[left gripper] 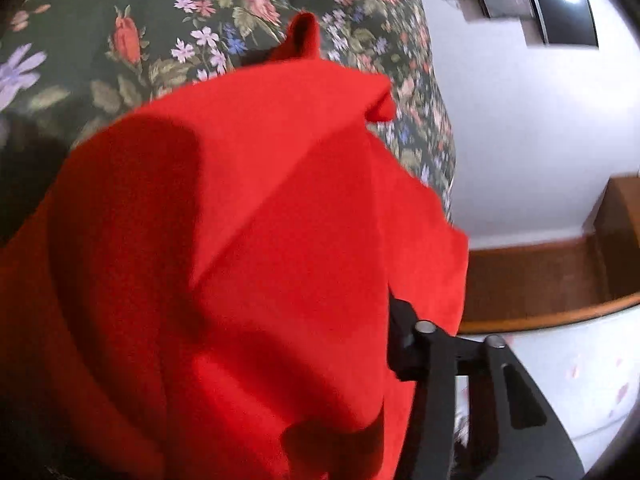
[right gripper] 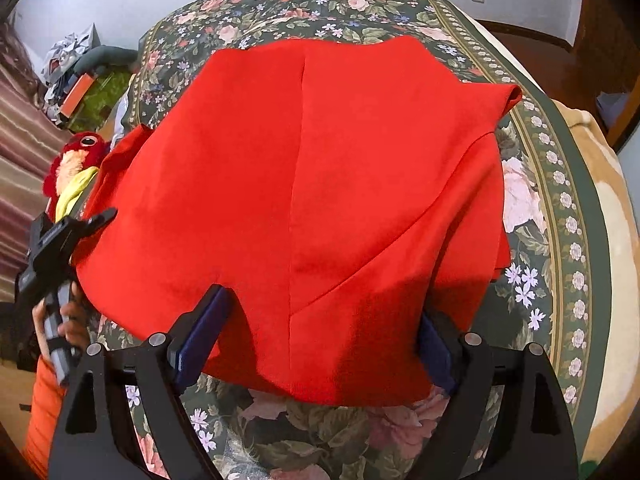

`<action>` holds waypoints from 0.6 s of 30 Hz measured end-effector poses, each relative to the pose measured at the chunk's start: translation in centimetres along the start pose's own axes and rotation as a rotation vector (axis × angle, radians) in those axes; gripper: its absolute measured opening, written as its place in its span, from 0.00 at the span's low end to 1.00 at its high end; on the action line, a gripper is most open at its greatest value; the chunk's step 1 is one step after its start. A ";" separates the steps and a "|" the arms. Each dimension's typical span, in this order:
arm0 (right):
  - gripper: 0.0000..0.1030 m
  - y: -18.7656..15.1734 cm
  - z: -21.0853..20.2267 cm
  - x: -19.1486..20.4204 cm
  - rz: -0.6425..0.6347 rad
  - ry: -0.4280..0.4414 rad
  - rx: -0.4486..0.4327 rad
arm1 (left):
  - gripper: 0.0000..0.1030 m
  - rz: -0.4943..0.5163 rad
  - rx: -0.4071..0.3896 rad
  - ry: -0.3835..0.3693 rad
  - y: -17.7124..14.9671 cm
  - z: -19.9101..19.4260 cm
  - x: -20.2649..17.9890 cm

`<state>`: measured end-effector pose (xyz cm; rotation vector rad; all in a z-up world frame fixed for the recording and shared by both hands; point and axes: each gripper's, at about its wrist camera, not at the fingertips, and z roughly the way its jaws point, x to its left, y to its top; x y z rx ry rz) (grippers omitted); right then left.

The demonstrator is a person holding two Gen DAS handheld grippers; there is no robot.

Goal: Fold large clothes

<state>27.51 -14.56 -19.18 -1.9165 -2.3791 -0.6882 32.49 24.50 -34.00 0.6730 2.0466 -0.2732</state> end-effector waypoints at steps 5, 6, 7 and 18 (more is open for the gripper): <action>0.83 0.1 -0.5 0.4 0.003 -0.014 0.009 | 0.22 -0.038 -0.008 0.007 1.5 0.5 -0.7; 0.83 0.2 -0.6 0.6 0.002 -0.017 0.009 | 0.16 -0.016 -0.011 0.015 1.7 0.2 -1.3; 0.83 0.3 -0.8 0.8 -0.002 -0.022 0.007 | 0.13 0.003 -0.017 0.016 2.0 0.0 -2.0; 0.83 3.1 -2.8 6.4 -0.118 -0.048 -0.093 | 0.07 0.349 -0.129 -0.109 -0.1 -10.3 -12.5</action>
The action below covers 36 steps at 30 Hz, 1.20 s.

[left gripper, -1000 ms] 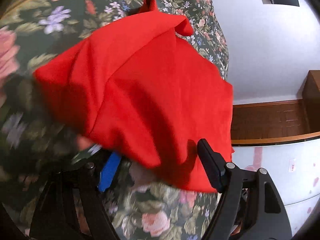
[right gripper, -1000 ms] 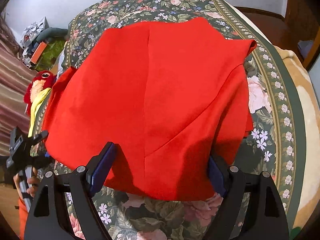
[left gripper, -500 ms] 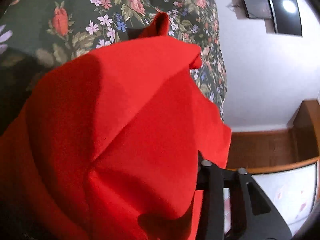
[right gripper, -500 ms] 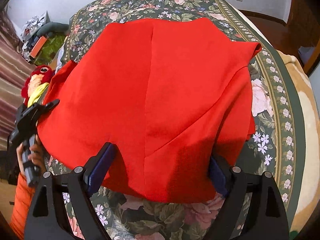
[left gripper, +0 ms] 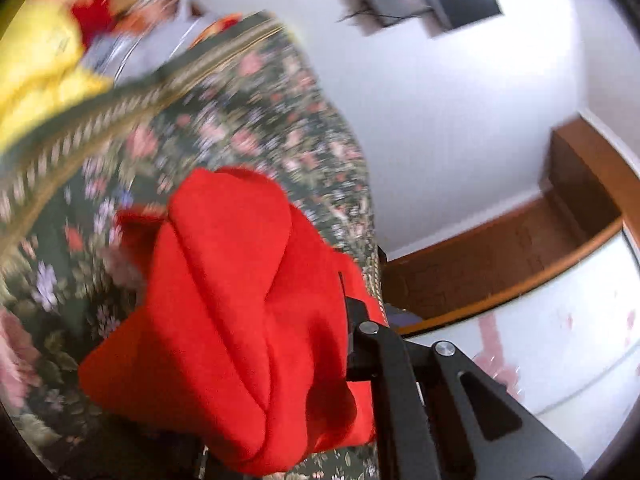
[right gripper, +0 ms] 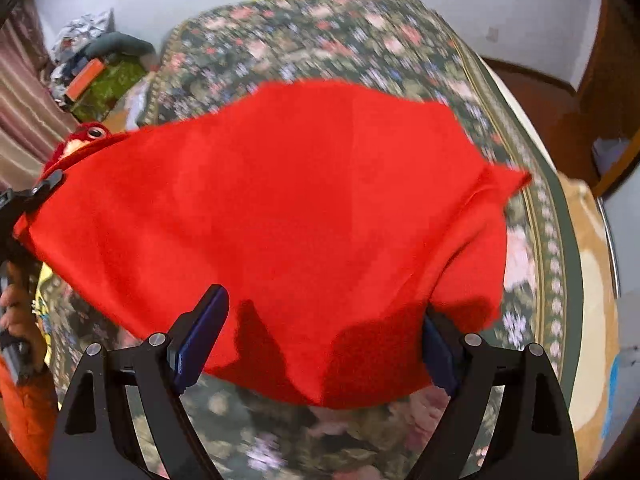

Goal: Fold large clothes

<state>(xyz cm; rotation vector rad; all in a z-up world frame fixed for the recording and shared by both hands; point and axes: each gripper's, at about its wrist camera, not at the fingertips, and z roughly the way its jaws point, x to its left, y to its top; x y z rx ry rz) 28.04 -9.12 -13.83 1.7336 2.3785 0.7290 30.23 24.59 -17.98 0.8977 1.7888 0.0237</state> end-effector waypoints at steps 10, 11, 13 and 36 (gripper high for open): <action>0.83 1.2 -1.3 4.1 -0.090 0.015 -0.099 | 0.07 0.081 -0.098 0.122 -0.9 -4.7 -0.5; 0.83 1.1 -1.0 4.1 -0.089 0.018 -0.087 | 0.07 0.068 -0.091 0.136 -1.2 -4.8 0.2; 0.83 0.9 -0.6 4.4 -0.091 0.012 -0.082 | 0.07 0.046 -0.087 0.161 -2.0 -5.2 1.5; 0.83 -1.1 5.4 10.1 -0.211 0.178 0.114 | 0.07 0.089 -0.017 0.191 -3.9 -4.0 -0.7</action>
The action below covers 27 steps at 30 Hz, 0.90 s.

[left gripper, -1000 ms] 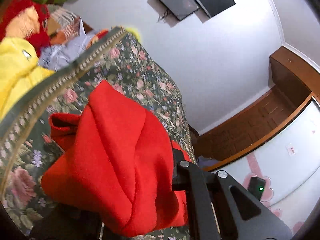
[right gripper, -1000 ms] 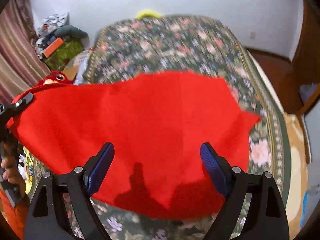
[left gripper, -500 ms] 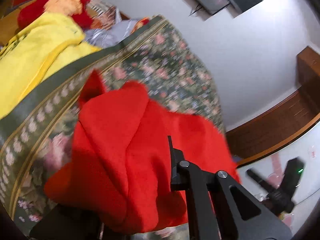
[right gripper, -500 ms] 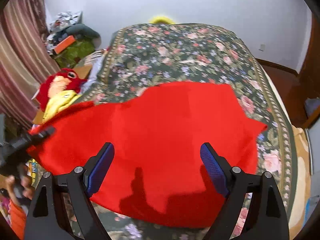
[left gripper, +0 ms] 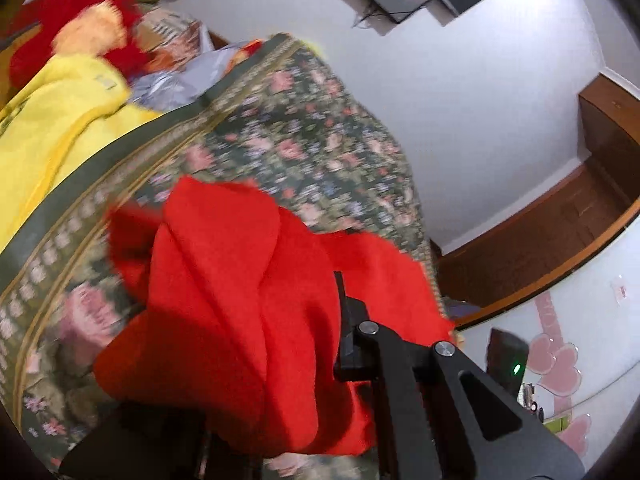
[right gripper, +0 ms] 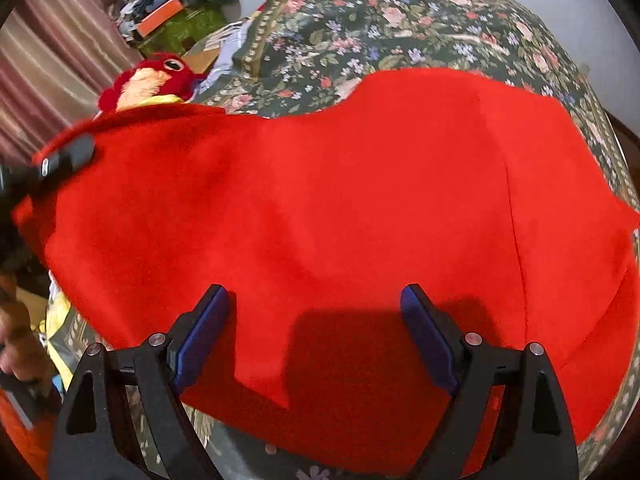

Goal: Fold large clothes

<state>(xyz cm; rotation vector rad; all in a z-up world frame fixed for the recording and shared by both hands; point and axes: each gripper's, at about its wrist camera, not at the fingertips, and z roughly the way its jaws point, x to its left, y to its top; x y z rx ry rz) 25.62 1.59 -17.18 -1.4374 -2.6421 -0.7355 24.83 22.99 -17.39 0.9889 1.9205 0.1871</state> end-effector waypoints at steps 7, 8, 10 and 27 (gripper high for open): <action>0.83 -1.7 -6.3 -5.8 0.105 -0.087 -0.117 | 0.07 0.113 0.032 -0.105 1.9 4.6 -9.6; 0.83 -2.1 -7.0 -6.6 0.116 -0.118 -0.126 | 0.07 0.169 0.043 -0.120 1.6 5.4 -12.1; 0.83 -3.6 -8.8 -9.0 0.153 -0.182 -0.147 | 0.07 0.276 0.064 -0.145 0.4 6.8 -16.5; 0.83 -11.3 -15.0 -19.4 0.426 -0.272 -0.178 | 0.07 0.615 0.630 -0.133 -17.1 18.5 -20.8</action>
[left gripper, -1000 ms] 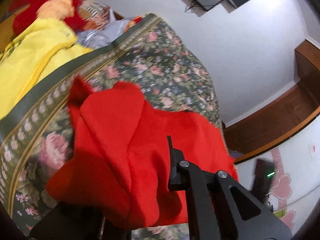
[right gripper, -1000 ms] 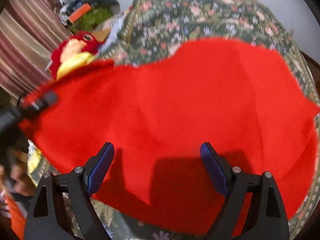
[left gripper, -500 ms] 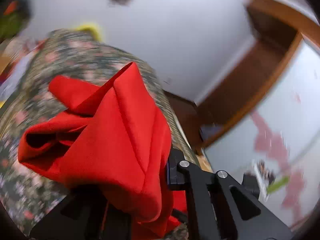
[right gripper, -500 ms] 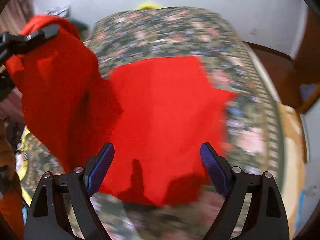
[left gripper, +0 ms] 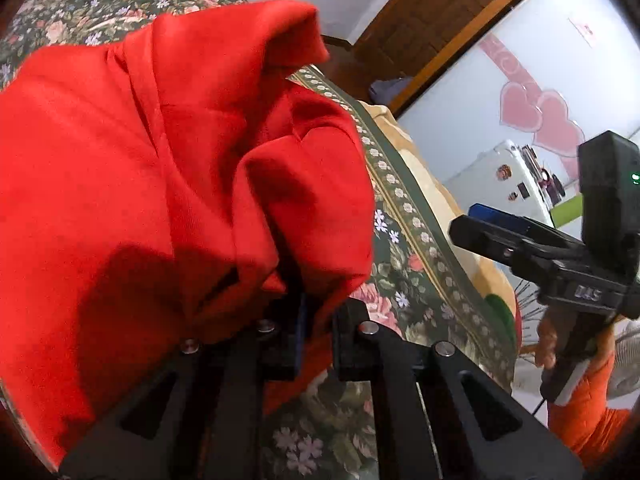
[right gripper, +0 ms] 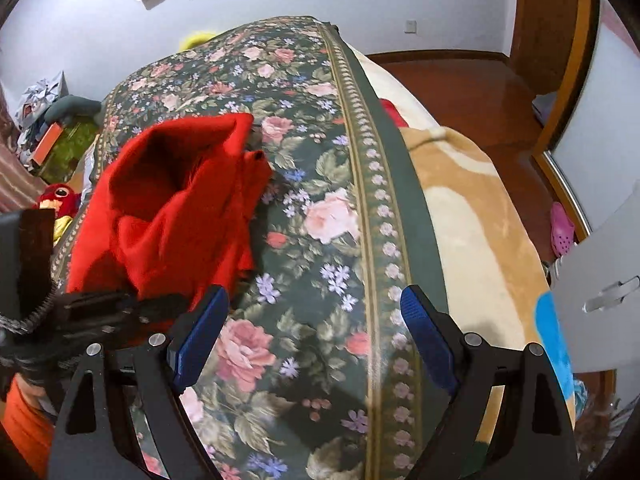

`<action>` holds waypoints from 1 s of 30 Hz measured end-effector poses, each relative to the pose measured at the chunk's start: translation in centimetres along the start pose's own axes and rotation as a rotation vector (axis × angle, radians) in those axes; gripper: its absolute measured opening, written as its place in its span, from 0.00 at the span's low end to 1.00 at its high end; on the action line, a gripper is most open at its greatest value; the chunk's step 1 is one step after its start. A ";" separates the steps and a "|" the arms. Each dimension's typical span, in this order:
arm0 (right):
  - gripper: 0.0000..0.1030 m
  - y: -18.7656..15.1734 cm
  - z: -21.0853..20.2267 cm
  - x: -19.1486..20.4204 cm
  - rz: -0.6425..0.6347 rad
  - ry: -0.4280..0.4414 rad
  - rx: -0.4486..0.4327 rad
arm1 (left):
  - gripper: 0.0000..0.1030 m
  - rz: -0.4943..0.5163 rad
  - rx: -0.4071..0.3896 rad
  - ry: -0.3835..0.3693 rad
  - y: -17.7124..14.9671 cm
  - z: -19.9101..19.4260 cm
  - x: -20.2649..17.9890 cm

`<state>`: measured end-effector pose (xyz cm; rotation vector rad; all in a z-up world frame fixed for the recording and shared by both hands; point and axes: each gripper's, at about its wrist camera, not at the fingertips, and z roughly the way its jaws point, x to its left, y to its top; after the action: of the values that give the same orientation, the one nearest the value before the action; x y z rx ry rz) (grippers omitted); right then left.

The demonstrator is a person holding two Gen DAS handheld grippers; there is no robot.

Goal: Fold large clothes

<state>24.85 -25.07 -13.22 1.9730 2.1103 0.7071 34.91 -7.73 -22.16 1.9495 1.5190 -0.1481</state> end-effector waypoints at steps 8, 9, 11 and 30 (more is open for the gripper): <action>0.83 0.5 -1.0 1.6 -0.028 0.055 -0.041 | 0.36 0.135 -0.007 0.106 -2.7 -2.4 -2.9; 0.83 0.6 -1.1 1.9 -0.036 0.061 -0.047 | 0.48 0.148 -0.024 0.125 -2.9 -3.2 -3.2; 0.83 1.0 -1.5 3.0 -0.060 0.079 -0.066 | 0.55 0.169 -0.061 0.164 -3.1 -4.7 -3.4; 0.83 1.6 5.3 13.2 -0.272 0.137 0.038 | 0.93 -0.118 -0.133 0.368 -3.6 -7.6 8.5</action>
<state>27.06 -11.02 -14.55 1.6498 2.4263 0.7734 32.13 3.88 -21.72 1.8516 1.8285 0.2697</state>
